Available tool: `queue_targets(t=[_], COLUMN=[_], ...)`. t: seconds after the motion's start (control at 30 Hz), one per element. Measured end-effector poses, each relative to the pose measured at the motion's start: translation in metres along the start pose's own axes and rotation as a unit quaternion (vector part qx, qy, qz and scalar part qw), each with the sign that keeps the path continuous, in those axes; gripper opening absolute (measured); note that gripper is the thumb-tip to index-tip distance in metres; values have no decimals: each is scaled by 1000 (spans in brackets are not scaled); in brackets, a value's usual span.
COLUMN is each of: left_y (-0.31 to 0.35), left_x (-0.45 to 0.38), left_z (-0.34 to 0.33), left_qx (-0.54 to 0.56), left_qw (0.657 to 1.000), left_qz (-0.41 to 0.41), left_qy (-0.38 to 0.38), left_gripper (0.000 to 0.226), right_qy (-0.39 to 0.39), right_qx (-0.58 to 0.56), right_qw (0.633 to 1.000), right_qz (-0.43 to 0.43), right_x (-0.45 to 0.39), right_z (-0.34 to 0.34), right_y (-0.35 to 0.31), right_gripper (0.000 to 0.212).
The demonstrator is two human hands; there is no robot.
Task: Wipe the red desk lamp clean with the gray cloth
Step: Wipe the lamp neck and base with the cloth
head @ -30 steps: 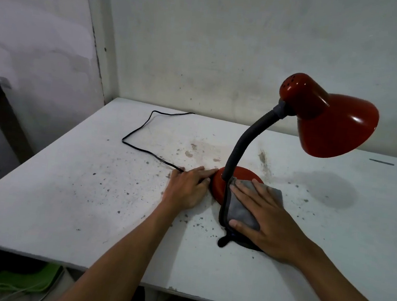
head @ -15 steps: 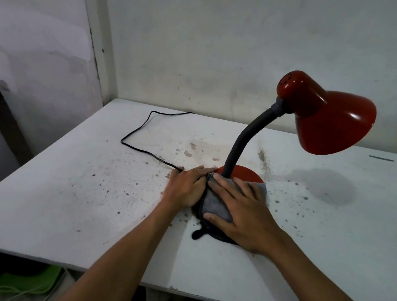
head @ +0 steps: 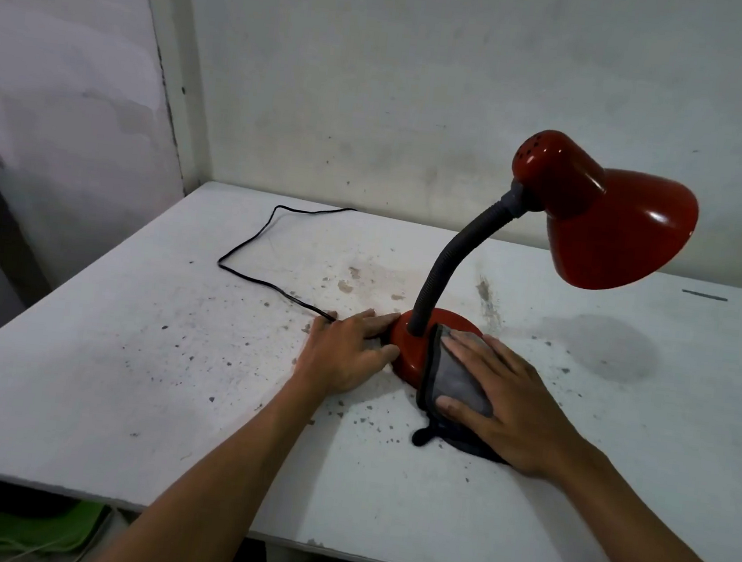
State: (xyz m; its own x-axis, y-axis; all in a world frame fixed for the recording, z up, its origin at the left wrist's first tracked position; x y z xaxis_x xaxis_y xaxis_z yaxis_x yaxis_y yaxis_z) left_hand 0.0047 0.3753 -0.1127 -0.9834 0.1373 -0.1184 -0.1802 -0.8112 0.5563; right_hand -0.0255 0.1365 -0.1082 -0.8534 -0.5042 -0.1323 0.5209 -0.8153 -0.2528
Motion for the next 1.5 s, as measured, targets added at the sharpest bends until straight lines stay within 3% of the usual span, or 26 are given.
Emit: queue_targets(t=[0.17,0.57,0.93,1.13,1.5], left_y=[-4,-1,0,-1,2], left_x=[-2,0,1,1,4], left_z=[-1,2,3,2,4], left_qx=[0,8,5,-2,16], left_qw=[1000,1000,1000,1000,1000], left_qz=[17,10,9,11,-6], left_qy=[-4,-1,-4,-6,3], left_gripper=[75,75,76,75,75], right_qy=[-25,-98,-35,-50,-123], right_qx=[-61,-130,-86,-153,-137], right_qw=[998,987,996,987,978], right_qz=[-18,-4,15,19,95], right_x=[-30,-101,-34,-67,-104], right_z=[-1,10,-5,0,15], right_y=[21,41,25,43,29], right_gripper=[84,84,65,53,43])
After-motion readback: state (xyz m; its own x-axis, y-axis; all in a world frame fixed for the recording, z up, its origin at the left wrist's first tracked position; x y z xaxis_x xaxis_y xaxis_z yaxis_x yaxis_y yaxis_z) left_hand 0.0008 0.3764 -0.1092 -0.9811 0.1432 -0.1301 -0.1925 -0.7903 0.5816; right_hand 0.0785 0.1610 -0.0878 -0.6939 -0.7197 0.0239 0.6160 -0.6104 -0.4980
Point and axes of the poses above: each hand's wrist, its own x-axis away from the middle knuckle, its own z-axis out of the back of the hand, y = z × x, the point moved 3 cm from there along -x, towards the middle knuckle, and after that the axes turned 1 degree about z, right-handed, at the moved point
